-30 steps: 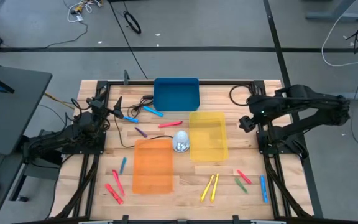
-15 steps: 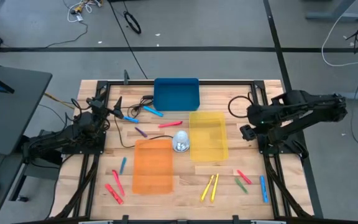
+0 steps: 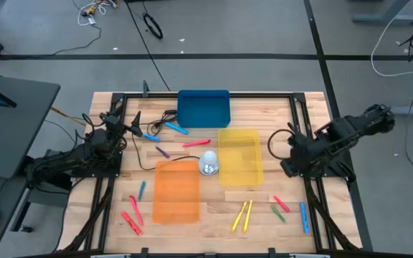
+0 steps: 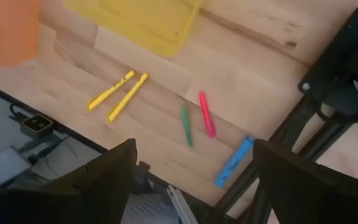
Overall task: Pick & Place Markers
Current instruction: Put the small pink pen into the yellow bin
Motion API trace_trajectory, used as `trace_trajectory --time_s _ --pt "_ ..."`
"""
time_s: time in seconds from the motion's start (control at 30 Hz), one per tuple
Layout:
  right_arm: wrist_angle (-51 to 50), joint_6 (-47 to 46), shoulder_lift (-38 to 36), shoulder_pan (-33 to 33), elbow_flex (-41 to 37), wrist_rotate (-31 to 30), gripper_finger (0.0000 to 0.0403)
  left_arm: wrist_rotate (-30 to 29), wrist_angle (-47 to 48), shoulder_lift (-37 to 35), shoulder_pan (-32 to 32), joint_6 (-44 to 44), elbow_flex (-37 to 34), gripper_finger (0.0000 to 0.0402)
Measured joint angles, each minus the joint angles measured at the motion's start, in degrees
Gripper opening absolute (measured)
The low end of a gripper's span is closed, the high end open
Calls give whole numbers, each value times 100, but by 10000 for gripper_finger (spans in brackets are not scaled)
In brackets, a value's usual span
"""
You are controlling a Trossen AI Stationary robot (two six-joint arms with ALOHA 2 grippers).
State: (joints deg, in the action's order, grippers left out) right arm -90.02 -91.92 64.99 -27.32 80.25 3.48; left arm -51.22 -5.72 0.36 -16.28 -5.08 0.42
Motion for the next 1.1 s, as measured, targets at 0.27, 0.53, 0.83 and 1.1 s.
trace_trajectory --time_s 0.27,0.53,0.83,1.1 --pt "2 -871 154 -855 0 -170 323 0 -1 0 0 0 -1 383" --pt "0 -1623 290 -1603 0 -145 323 0 0 0 1 0 0 383" --pt "0 -1716 522 -1894 0 -289 323 0 -1 0 -1 0 -1 383" --pt "4 -959 990 -1892 -2 -255 323 0 0 0 -1 0 0 383"
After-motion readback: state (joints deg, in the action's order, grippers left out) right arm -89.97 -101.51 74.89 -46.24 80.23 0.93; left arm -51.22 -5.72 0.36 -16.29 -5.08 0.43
